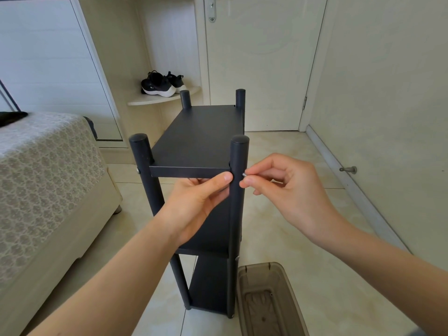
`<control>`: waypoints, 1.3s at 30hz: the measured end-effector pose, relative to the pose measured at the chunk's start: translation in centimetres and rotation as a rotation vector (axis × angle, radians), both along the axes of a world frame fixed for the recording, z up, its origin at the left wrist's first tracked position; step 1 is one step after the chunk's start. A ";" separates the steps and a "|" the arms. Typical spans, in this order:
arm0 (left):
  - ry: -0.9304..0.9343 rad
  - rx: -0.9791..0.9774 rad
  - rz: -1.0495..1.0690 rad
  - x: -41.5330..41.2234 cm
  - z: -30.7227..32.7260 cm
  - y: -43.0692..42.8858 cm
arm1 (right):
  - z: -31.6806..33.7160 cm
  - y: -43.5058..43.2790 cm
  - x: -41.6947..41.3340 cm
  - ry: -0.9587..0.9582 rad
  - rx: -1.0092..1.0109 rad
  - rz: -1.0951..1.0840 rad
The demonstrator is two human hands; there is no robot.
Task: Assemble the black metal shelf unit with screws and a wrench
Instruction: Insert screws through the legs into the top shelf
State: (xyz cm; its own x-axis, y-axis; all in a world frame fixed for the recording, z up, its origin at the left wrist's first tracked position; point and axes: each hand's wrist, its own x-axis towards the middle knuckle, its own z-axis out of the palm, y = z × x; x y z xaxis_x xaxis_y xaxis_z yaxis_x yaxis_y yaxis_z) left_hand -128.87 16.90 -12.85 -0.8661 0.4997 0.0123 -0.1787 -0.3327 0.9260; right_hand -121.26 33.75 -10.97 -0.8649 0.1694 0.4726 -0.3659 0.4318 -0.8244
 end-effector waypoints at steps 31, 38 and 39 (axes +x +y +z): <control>0.048 0.040 -0.013 -0.1 -0.5 -0.1 | 0.4 0.1 -0.8 -0.076 0.030 -0.044; 0.049 0.004 0.010 0.4 -0.1 0.0 | 0.9 0.7 -1.4 -0.259 -0.066 0.254; 0.063 -0.082 0.026 0.8 0.2 0.0 | 0.9 0.8 -1.6 -0.260 -0.079 0.260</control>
